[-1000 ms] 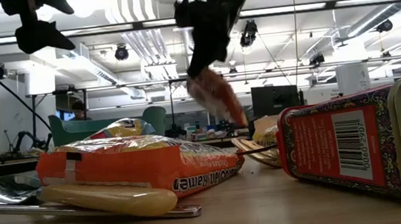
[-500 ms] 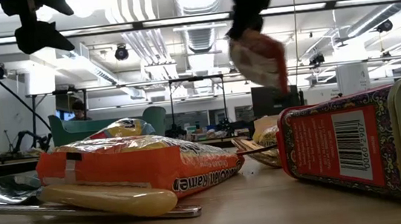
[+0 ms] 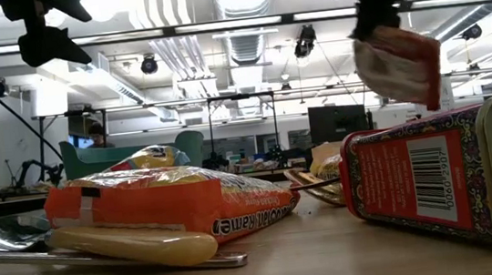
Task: Pick & Place Food Item
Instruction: Put the red noodle pack into the pink bin
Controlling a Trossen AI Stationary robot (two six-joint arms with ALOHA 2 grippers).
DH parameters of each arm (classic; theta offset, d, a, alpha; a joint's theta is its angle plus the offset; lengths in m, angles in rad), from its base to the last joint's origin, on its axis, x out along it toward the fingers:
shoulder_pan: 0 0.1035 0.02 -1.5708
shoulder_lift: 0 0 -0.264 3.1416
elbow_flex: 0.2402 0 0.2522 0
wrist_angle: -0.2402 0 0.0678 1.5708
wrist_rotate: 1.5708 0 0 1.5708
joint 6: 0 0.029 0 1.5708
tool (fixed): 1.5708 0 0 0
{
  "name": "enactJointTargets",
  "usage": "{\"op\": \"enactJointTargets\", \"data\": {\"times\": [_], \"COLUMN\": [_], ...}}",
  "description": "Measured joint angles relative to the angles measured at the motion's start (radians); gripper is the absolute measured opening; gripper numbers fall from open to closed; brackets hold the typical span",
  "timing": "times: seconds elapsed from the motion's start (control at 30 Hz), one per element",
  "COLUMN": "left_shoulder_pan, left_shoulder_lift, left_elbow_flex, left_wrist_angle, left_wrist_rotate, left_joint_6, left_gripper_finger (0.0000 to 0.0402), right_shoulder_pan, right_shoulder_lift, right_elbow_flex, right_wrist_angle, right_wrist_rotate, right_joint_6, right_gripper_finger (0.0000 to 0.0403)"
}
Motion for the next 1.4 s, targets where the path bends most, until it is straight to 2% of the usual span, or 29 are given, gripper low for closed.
{"op": "enactJointTargets", "data": {"times": [0.2, 0.5, 1.0, 1.4], "left_shoulder_pan": [0.000, 0.000, 0.000, 0.000], "left_shoulder_lift": [0.000, 0.000, 0.000, 0.000], "left_elbow_flex": [0.000, 0.000, 0.000, 0.000], "left_wrist_angle": [0.000, 0.000, -0.001, -0.002], "left_wrist_rotate": [-0.004, -0.008, -0.015, -0.022], "left_joint_6": [0.000, -0.014, -0.019, -0.019], "left_gripper_finger": [0.0337, 0.0337, 0.0337, 0.0337], "right_shoulder_pan": [0.029, 0.074, 0.086, 0.086], "right_shoulder_lift": [-0.083, -0.164, -0.148, -0.092], "right_elbow_flex": [-0.157, -0.303, -0.451, -0.483], "right_wrist_angle": [0.088, 0.253, 0.367, 0.397], "right_wrist_rotate": [-0.054, -0.106, -0.112, -0.033], "right_joint_6": [0.100, 0.190, 0.248, 0.276], "right_gripper_finger": [0.0011, 0.0011, 0.0011, 0.0011]}}
